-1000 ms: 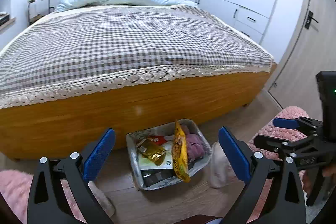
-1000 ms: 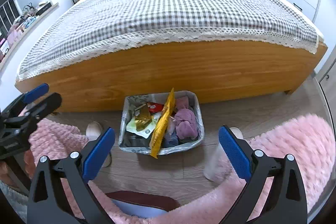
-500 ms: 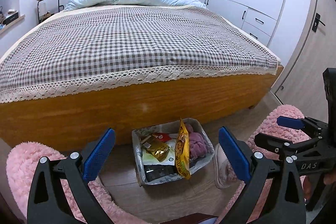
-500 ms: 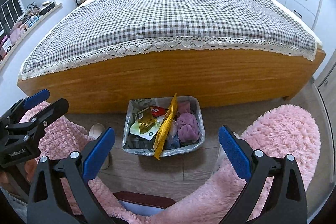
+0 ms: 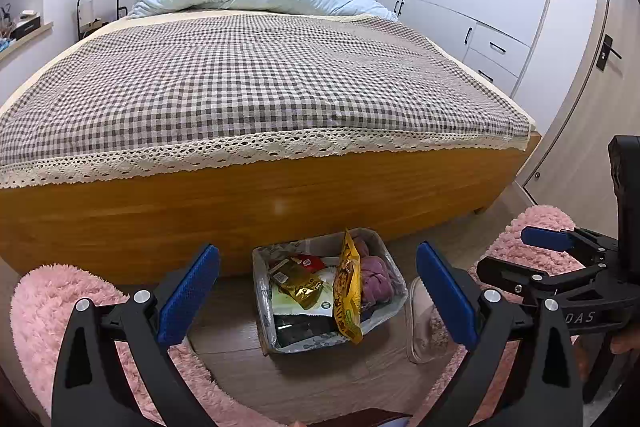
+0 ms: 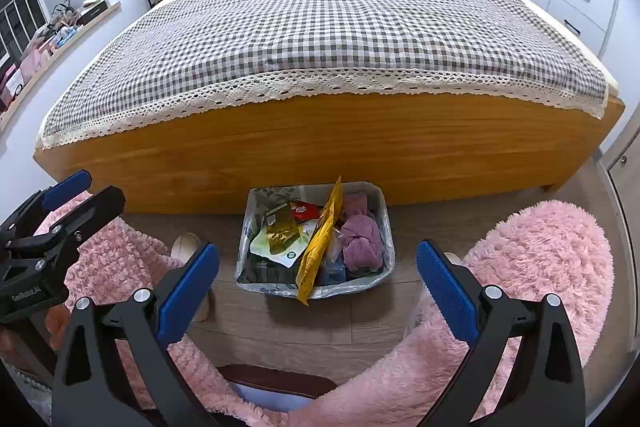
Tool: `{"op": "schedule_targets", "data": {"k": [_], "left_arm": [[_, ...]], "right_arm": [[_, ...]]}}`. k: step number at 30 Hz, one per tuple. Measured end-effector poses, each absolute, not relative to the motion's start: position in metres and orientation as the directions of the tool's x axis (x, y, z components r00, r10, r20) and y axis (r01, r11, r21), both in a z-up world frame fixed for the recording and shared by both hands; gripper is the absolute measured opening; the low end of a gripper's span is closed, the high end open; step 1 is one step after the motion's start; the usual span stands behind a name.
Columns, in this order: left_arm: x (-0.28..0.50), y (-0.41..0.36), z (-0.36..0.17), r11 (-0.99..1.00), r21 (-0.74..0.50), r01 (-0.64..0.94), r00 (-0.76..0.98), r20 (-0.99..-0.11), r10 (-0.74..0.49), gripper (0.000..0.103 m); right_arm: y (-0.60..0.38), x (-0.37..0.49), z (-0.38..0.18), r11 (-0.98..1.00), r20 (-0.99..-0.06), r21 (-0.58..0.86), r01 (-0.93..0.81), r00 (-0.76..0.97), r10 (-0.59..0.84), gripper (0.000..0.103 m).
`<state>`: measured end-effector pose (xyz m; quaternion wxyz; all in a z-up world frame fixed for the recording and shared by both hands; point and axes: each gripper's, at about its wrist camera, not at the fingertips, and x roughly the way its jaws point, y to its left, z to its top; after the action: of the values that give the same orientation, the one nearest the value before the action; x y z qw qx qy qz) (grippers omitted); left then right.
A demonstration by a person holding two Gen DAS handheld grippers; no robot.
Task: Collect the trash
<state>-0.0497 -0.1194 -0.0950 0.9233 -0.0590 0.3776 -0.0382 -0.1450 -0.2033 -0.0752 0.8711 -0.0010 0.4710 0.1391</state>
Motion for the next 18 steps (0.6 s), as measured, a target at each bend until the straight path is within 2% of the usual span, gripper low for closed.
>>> {"op": "schedule_targets", "data": {"k": [18], "left_arm": [[-0.05, -0.1192, -0.0976, 0.988, -0.152, 0.024, 0.708, -0.695, -0.124, 0.095]], "right_arm": [[-0.2046, -0.1471, -0.0728, 0.964, -0.818, 0.122, -0.237, 0.527, 0.233, 0.095]]}}
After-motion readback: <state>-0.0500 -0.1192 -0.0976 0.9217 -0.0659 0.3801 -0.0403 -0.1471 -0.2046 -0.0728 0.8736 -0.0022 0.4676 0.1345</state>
